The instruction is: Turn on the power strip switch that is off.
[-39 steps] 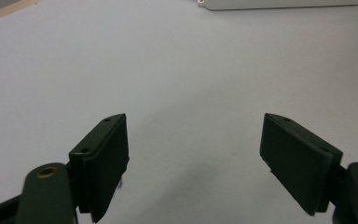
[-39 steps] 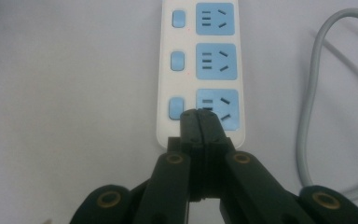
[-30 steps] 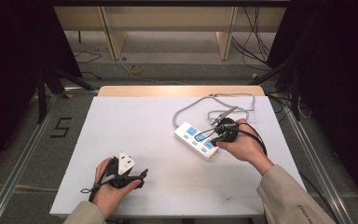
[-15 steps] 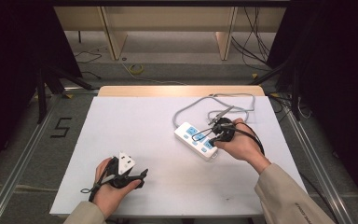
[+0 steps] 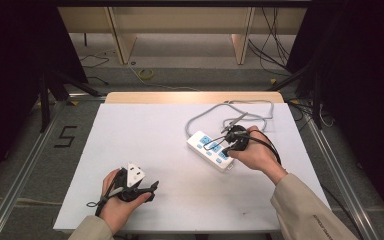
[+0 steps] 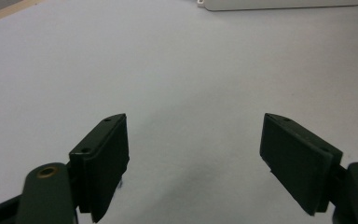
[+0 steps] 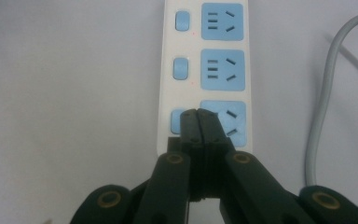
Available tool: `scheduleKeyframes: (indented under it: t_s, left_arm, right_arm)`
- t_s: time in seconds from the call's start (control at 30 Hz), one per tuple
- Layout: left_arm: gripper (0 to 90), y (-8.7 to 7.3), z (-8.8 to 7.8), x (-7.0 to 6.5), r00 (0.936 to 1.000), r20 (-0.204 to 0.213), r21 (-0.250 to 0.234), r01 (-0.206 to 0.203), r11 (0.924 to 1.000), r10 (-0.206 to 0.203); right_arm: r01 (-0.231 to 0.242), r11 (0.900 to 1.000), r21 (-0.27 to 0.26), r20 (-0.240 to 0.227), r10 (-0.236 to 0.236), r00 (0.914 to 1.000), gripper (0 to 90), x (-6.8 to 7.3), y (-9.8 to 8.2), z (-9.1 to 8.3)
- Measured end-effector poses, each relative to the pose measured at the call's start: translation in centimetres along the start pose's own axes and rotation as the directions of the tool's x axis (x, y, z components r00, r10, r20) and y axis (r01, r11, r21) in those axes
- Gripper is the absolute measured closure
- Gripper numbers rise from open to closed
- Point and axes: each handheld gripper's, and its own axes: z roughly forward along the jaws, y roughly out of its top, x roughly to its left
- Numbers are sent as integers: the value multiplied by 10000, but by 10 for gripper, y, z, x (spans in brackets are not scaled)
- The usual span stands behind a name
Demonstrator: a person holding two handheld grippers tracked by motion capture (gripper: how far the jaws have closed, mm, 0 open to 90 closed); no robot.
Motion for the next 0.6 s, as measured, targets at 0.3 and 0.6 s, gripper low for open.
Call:
scheduleKeyframes:
  t_s: [0.3, 0.6]
  left_arm:
    - [237, 0, 0, 0, 10000, 5, -8, 3, 10000, -3]
    - [237, 0, 0, 0, 10000, 16, -14, 1, 10000, -1]
  right_arm:
    - [59, 9999, 87, 12, -59, 10000, 900, 0, 5, 3]
    - [104, 9998, 170, 6, -104, 9999, 900, 1, 8, 6]
